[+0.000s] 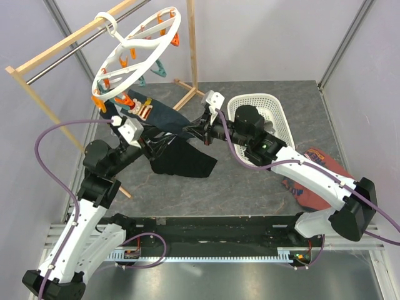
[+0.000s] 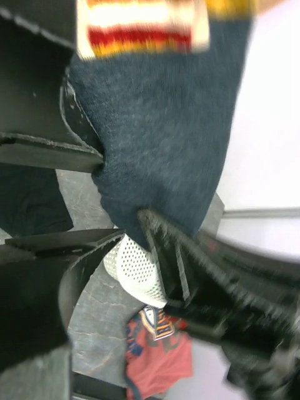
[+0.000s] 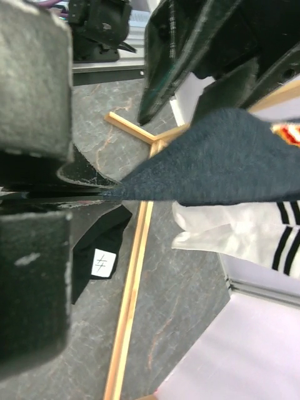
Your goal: Remove the socks clipped to the hanger
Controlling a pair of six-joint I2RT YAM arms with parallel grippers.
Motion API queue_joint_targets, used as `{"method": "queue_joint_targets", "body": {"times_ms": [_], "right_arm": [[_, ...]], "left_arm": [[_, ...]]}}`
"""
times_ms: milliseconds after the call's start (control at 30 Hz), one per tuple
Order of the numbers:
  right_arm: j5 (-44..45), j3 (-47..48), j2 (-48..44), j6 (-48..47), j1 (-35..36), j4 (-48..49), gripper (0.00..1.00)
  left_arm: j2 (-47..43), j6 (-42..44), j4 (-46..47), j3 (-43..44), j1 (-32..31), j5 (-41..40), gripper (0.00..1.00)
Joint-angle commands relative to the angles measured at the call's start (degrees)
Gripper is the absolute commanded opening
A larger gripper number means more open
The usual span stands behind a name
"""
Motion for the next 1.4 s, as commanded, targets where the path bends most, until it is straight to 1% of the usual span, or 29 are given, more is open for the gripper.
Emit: {"method": "queue_joint_targets", "body": {"times_ms": [0, 67, 100, 167, 267, 400, 533, 667, 833, 967, 1000, 1067, 1100, 1200, 1367], "right_arm": [[4.5, -6.2, -4.1, 6.2, 0.2, 11.9, 0.00], [5.6, -7.3, -4.4, 7.0, 0.1, 14.9, 0.00], [5.7, -7.3, -4.0, 7.3, 0.2, 15.0, 0.00], [5.5, -6.8, -3.4, 8.3, 0.2, 15.0, 0.00], [4.3, -5.7, -1.8, 9.7, 0.3, 14.9, 0.00], [3.4, -4.0, -0.1, 11.2, 0.2, 15.1, 0.00], [2.6, -2.6, 1.0, 11.8, 0.2, 15.4, 0.00], [1.2, 0.1, 2.4, 12.7, 0.0, 14.7, 0.00], [-1.5, 2.3, 4.4, 14.4, -0.8, 14.0, 0.00], [-3.4, 4.0, 6.0, 15.6, -1.9, 14.2, 0.00], [-3.6, 4.2, 6.2, 15.7, -2.1, 14.2, 0.00], [-3.9, 4.8, 6.5, 16.2, -2.6, 14.4, 0.00], [-4.2, 5.0, 6.7, 16.3, -2.9, 14.4, 0.00], [-5.3, 6.1, 8.0, 17.3, -3.8, 14.2, 0.00], [-6.3, 7.8, 10.0, 19.2, -5.3, 14.9, 0.00]], "left_arm": [[1.2, -7.1, -6.7, 5.7, -0.2, -9.4, 0.53], [0.9, -7.6, -8.9, 6.8, -0.2, -9.9, 0.61], [0.7, -8.2, -9.3, 7.0, -0.2, -11.3, 0.63], [-0.1, -9.3, -9.6, 7.0, -0.2, -11.3, 0.66], [-2.0, -11.4, -10.8, 7.0, -0.2, -11.8, 0.67], [-4.2, -12.9, -14.7, 9.1, -0.2, -16.9, 0.66], [-3.3, -12.4, -18.4, 11.9, -0.1, -18.4, 0.66], [-3.3, -12.4, -19.8, 13.6, 0.4, -20.8, 0.66], [-2.9, -12.4, -21.2, 15.6, 3.0, -21.2, 0.68], [-2.0, -14.4, -21.3, 15.3, 6.7, -17.1, 0.68], [-2.0, -15.8, -21.3, 14.9, 9.1, -15.7, 0.68], [-2.2, -17.4, -20.1, 14.0, 12.0, -10.9, 0.68], [-2.7, -18.5, -19.8, 13.8, 13.3, -10.0, 0.68], [-2.9, -19.1, -19.1, 14.5, 13.5, -9.7, 0.68], [-2.9, -18.4, -20.3, 19.0, 13.6, -4.2, 0.70]]}}
